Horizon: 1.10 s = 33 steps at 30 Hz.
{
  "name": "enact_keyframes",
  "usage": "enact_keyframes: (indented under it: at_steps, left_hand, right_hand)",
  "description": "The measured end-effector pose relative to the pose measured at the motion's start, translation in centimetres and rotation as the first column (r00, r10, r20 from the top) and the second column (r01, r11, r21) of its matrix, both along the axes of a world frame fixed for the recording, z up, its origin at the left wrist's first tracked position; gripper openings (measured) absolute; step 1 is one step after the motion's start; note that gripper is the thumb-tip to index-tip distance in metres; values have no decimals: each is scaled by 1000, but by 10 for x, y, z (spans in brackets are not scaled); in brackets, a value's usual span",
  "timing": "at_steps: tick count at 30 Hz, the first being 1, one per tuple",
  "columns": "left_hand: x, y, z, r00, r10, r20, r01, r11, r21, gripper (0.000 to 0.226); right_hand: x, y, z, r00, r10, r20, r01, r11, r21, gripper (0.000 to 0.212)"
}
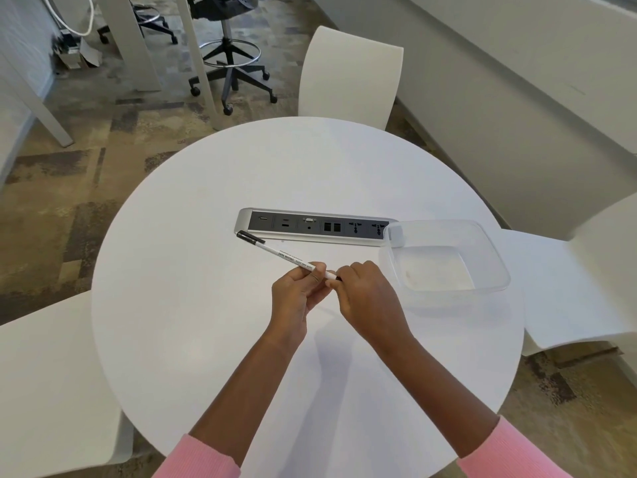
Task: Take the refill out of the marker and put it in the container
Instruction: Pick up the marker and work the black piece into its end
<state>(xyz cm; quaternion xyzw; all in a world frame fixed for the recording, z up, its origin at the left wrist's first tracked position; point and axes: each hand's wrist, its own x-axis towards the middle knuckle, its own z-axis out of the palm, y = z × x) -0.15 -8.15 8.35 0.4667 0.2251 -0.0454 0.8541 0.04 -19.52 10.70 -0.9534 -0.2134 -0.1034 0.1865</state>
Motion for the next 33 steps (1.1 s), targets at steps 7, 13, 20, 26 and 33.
enact_keyframes:
  at_steps: [7, 13, 20, 26, 33]
  left_hand:
    - [3, 4, 3, 1000, -25, -4, 25, 1000, -18, 18]
    - [0, 5, 1, 998, -59, -20, 58, 998, -35, 20]
    - [15, 52, 7, 996, 89, 0, -89, 996, -25, 16]
    - [10, 44, 0, 998, 56, -35, -58, 996, -64, 15]
    - [7, 42, -7, 996, 51, -78, -61, 990, -129, 13]
  right_hand:
    - [7, 0, -3, 973, 30, -229, -2, 993, 120, 27]
    - [13, -6, 7, 706, 92, -703, 326, 838, 437, 34]
    - [11, -35, -9, 245, 317, -916, 696, 601, 394, 34]
    - [18, -35, -32, 478, 35, -878, 629, 683, 370, 33]
    - [16, -27, -74, 638, -265, -723, 567, 797, 207, 18]
